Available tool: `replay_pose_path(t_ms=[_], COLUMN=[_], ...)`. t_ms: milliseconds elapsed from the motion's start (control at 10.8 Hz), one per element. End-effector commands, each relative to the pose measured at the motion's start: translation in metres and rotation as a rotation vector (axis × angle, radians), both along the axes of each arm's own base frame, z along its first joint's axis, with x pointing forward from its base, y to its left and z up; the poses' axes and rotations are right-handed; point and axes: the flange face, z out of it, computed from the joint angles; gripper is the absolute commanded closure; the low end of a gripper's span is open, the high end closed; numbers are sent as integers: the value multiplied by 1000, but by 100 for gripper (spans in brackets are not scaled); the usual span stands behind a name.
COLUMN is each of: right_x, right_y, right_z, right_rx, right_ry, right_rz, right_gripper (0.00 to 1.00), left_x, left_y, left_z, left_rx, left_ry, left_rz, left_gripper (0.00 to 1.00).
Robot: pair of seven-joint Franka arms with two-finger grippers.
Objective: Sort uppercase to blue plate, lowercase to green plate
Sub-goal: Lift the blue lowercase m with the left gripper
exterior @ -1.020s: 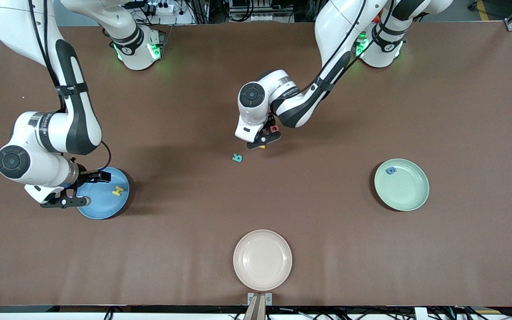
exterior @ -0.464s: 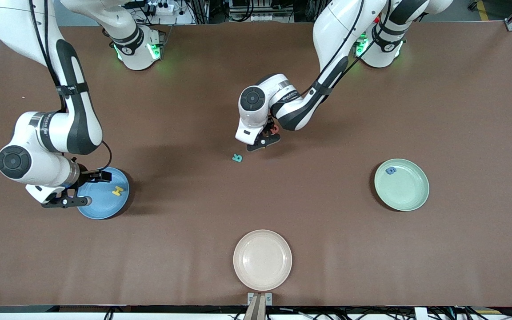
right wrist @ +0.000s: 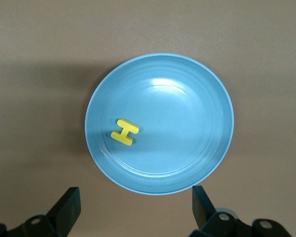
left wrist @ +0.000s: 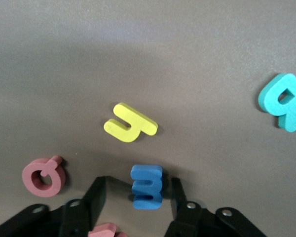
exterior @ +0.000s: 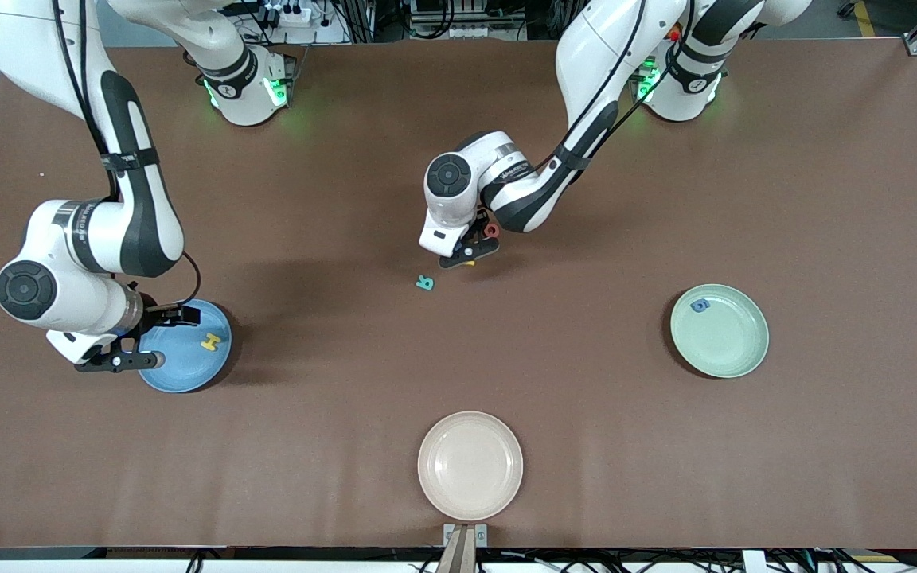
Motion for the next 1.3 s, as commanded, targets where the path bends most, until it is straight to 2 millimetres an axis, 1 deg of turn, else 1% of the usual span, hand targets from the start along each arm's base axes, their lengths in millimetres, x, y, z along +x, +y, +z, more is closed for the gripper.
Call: replay_pose_path(t_ms=[0, 93, 185, 278, 371, 464, 649, 742, 835, 1020, 1113, 1205], right_x=[-4, -4, -4, -4, -4, -4, -5, -6, -6, -6, -6, -8], right_y=[1, 1, 2, 2, 2, 2, 7, 13, 18, 21, 27, 40], right_z=[4, 4, 5, 4, 4, 4, 4, 2, 3, 2, 3, 2], right_rx=[10, 10, 10, 10, 10, 10, 8, 2, 0, 1, -3, -8], right_ry=[-3, -3, -3, -2, -2, -2, 3, 4, 2, 3, 0, 6], right_rz=[-3, -3, -2, -2, -2, -2, -11, -30, -36, -39, -52, -74], right_gripper=[0, 0, 0, 0, 0, 0, 0, 0, 0, 0, 0, 0], left_x=[2, 2, 1, 1, 2, 1, 4, 11, 19, 43, 53, 63], left_y=[-4, -4, -4, -4, -3, -5, -5, -4, -4, 13, 24, 38], left_z=[-3, -3, -7, -8, -8, -7, 2, 20, 51, 110, 137, 157], left_rx=[12, 12, 13, 11, 13, 12, 3, -10, -29, -24, -2, 26], left_ry=[-30, -30, -27, -27, -29, -30, -42, -61, -91, -149, -199, -230], left_rz=[4, 4, 3, 2, 3, -1, -5, 2, 9, 38, 4, -31], left_gripper=[49, 49, 59, 76, 97, 100, 100, 100, 100, 100, 100, 100])
